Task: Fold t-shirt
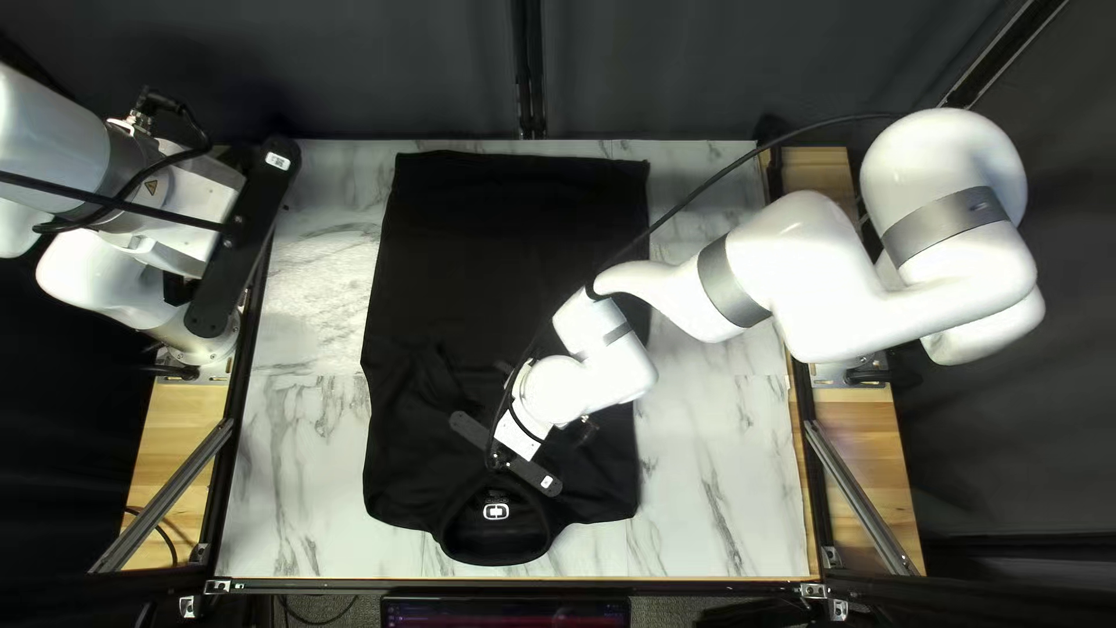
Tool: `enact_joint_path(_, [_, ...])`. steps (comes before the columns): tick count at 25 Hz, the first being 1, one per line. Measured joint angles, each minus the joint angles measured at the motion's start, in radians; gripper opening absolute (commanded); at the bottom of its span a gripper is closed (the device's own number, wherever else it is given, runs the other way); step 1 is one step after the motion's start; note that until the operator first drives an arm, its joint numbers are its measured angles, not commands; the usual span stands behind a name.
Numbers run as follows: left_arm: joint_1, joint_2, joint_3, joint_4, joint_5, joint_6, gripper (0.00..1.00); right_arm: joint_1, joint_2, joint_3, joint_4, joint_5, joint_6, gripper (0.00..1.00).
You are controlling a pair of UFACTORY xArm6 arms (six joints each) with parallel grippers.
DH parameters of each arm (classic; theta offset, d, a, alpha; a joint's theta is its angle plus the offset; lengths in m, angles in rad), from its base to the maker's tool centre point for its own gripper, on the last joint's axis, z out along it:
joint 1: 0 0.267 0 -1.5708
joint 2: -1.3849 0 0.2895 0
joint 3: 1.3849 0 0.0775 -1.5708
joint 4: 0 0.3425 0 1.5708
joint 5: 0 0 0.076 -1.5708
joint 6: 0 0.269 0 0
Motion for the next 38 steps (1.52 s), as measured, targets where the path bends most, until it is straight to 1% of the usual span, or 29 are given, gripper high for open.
enact_joint_path(9, [0.0,0.0,0.0,0.0,0.0,0.0,1.0,0.022,-0.034,0.04,-0.004,0.008,0.038,1.0])
enact_joint_path(18, [0.0,0.0,0.0,0.0,0.0,0.0,1.0,-0.027,-0.064,0.075,-0.011,0.002,0.016,1.0])
enact_joint_path(24, [0.0,0.0,0.0,0.0,0.0,0.0,1.0,-0.052,-0.05,0.074,-0.012,-0.017,-0.003,1.0])
enact_joint_path(31, [0.0,0.0,0.0,0.0,0.0,0.0,1.0,-0.059,-0.028,0.059,-0.01,-0.028,-0.017,1.0])
enact_joint_path(38, [0.0,0.0,0.0,0.0,0.0,0.0,1.0,-0.031,-0.063,0.059,-0.014,0.014,0.003,1.0])
